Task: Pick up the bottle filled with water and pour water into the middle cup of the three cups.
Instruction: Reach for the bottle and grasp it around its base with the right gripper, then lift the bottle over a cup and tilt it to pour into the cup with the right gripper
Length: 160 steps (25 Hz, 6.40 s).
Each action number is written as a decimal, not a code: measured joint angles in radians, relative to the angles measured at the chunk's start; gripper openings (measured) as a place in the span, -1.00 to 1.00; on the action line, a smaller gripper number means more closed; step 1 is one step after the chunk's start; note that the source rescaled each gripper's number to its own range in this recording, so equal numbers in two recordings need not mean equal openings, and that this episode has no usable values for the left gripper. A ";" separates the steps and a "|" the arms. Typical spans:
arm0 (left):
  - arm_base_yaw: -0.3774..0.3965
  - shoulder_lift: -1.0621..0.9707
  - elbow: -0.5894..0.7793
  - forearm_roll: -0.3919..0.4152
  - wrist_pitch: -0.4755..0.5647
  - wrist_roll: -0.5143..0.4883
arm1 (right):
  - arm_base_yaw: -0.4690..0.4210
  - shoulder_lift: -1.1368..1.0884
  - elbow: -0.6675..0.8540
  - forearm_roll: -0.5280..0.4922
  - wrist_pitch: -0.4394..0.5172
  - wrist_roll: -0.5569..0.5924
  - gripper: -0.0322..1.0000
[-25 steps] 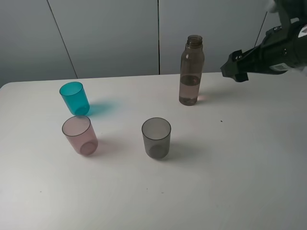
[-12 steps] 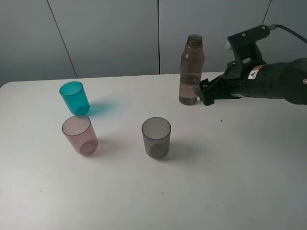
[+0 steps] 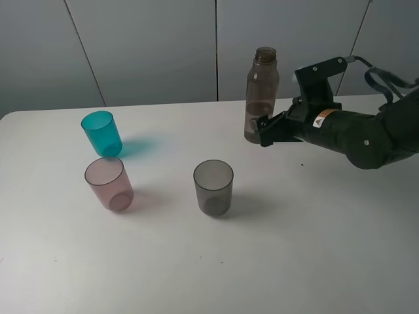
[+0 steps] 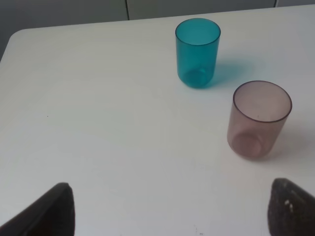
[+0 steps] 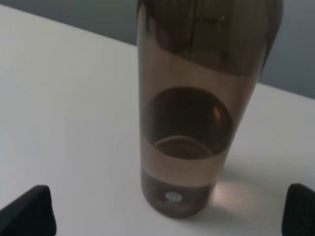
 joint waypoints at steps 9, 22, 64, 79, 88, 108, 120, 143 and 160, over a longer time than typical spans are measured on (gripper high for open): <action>0.000 0.000 0.000 0.000 0.000 0.000 | 0.000 0.126 -0.051 -0.009 -0.073 0.016 1.00; 0.000 0.000 0.000 0.000 0.000 0.000 | 0.000 0.240 -0.201 -0.017 -0.082 0.016 1.00; 0.000 0.000 0.000 0.000 0.000 0.000 | -0.008 0.424 -0.364 0.082 -0.236 0.074 1.00; 0.000 0.000 0.000 0.000 0.000 -0.004 | -0.008 0.430 -0.376 0.076 -0.285 0.093 1.00; 0.000 0.000 0.000 0.000 0.000 -0.004 | -0.008 0.430 -0.376 0.057 -0.315 0.080 1.00; 0.000 0.000 0.000 0.000 0.000 -0.004 | -0.008 0.430 -0.376 0.050 -0.312 0.061 -0.92; 0.000 0.000 0.000 0.000 0.000 -0.004 | -0.010 0.383 -0.376 -0.079 -0.208 0.097 -0.92; 0.000 0.000 0.000 0.000 0.000 -0.004 | 0.202 0.229 -0.487 -0.242 0.006 0.108 -0.92; 0.000 0.000 0.000 0.000 0.000 -0.004 | 0.318 0.261 -0.535 -0.222 0.008 -0.328 -0.92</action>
